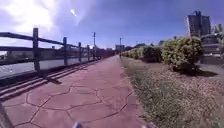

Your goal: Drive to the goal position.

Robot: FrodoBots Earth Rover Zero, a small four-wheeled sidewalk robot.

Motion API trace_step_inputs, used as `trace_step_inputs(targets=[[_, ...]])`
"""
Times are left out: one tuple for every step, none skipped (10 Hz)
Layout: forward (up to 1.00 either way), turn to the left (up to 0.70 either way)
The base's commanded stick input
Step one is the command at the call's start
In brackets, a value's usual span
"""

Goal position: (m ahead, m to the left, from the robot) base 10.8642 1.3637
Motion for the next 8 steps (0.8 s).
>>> trace_step_inputs(targets=[[0.7,0.0],[0.7,0.0],[0.7,0.0],[0.7,0.0],[0.7,0.0],[0.7,0.0],[0.7,0.0],[0.7,0.0]])
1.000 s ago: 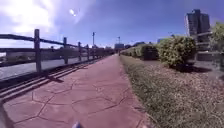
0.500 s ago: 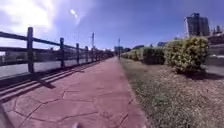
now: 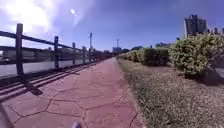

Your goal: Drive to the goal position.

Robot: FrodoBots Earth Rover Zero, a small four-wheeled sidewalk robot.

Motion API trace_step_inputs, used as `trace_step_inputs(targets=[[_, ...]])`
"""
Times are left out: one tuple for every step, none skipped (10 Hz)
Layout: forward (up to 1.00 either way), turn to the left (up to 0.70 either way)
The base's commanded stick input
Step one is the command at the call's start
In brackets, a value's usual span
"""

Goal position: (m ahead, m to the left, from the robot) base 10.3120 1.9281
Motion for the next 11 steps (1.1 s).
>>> trace_step_inputs(targets=[[0.7,0.0],[0.7,0.0],[0.7,0.0],[0.7,0.0],[0.7,0.0],[0.7,0.0],[0.7,0.0],[0.7,0.0],[0.7,0.07],[0.7,0.23],[0.7,0.31]])
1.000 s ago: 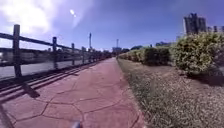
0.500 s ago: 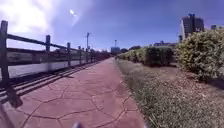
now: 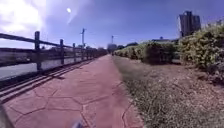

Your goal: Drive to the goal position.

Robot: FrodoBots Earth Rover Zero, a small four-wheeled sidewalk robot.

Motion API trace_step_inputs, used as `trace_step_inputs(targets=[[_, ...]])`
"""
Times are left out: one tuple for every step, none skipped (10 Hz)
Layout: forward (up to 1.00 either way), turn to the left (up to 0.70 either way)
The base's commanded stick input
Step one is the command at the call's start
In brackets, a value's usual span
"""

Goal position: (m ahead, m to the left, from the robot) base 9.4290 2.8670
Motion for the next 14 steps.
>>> trace_step_inputs(targets=[[0.7,0.35],[0.7,0.0],[0.7,0.0],[0.7,0.0],[0.7,0.0],[0.7,0.0],[0.7,0.0],[0.7,0.0],[0.7,0.0],[0.7,0.0],[0.7,0.0],[0.7,0.35],[0.7,0.35],[0.7,0.35]])
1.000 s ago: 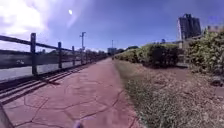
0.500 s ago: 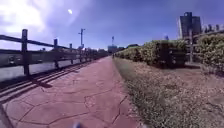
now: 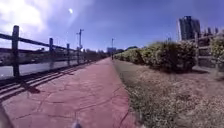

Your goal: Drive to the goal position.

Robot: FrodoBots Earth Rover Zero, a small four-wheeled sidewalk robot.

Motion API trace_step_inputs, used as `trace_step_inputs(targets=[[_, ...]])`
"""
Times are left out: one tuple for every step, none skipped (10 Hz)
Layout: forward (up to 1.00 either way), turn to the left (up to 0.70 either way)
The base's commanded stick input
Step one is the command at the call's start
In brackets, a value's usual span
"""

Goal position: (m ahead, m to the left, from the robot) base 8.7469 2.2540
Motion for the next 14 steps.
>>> trace_step_inputs(targets=[[0.7,0.35],[0.7,0.35],[0.7,0.35],[0.7,0.32],[0.7,0.0],[0.7,0.0],[0.7,0.0],[0.7,0.0],[0.7,0.0],[0.7,0.0],[0.7,0.0],[0.7,0.0],[0.7,0.0],[0.7,0.0]])
